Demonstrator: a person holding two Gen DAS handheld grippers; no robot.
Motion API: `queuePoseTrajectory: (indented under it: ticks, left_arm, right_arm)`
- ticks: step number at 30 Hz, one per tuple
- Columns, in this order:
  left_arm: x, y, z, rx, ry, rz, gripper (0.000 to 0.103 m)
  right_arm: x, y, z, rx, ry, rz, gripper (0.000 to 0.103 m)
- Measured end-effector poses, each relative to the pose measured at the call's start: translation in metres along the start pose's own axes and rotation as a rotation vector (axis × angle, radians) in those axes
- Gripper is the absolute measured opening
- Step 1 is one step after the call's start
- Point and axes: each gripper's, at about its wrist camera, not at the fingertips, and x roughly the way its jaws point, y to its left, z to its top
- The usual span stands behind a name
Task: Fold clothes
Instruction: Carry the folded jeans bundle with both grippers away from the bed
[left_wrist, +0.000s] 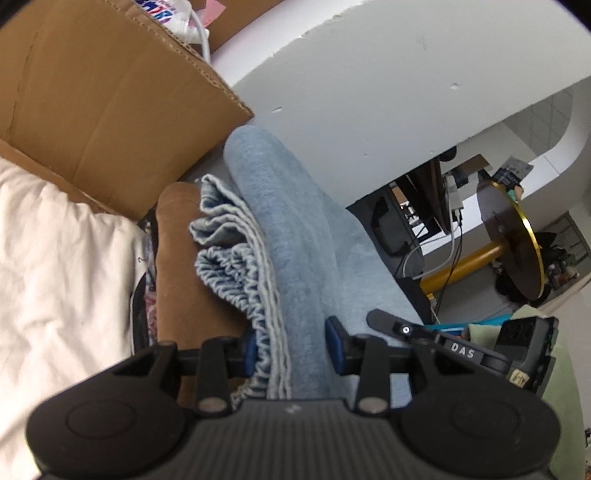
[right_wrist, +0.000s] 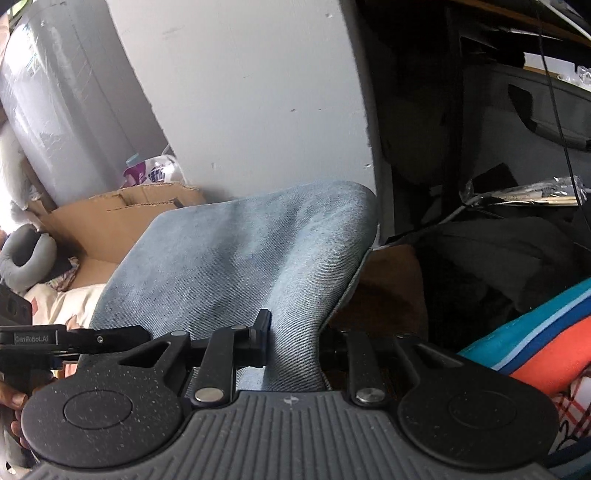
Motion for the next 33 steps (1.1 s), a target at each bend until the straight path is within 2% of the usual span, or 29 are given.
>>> queuePoseTrajectory:
  ticks: [3,7,9,15,18,22,25,28,30,33]
  left_arm:
    - [0.006,0.007,-0.002,-0.026,0.013,0.019,0.040]
    - [0.010,0.007,-0.005,-0.021,0.048,0.106,0.046]
    - [0.005,-0.001,0.000,0.014,0.068,0.141,0.046]
    - [-0.012,-0.025,0.016,0.096,0.105,0.237,0.043]
    - [-0.021,-0.037,0.027,0.100,0.108,0.257,0.041]
    - [-0.027,-0.062,0.045,0.167,0.114,0.303,0.041]
    - [-0.016,-0.077,0.055,0.199,0.134,0.313,0.039]
    - [0.004,-0.089,0.060,0.271,0.193,0.304,0.034]
    - [0.023,-0.091,0.056,0.307,0.253,0.313,0.032]
    - [0.047,-0.088,0.041,0.355,0.336,0.399,0.031]
  right_arm:
    - [0.005,-0.005,-0.002,0.022,0.013,0.002,0.025]
    - [0.027,-0.008,-0.012,0.019,0.049,-0.034,0.031]
    - [0.030,-0.009,-0.014,0.030,0.042,-0.041,0.036]
    - [0.029,-0.014,-0.011,0.061,0.047,-0.057,0.040]
    - [0.027,-0.017,-0.013,0.082,0.059,-0.065,0.042]
    - [0.026,-0.012,-0.010,0.051,0.093,-0.080,0.042]
    - [0.023,-0.012,-0.012,0.064,0.086,-0.079,0.043]
    - [0.025,-0.011,-0.014,0.082,0.097,-0.098,0.045]
    - [0.026,-0.008,-0.015,0.075,0.108,-0.111,0.051]
    - [0.026,-0.002,-0.016,0.048,0.126,-0.134,0.053]
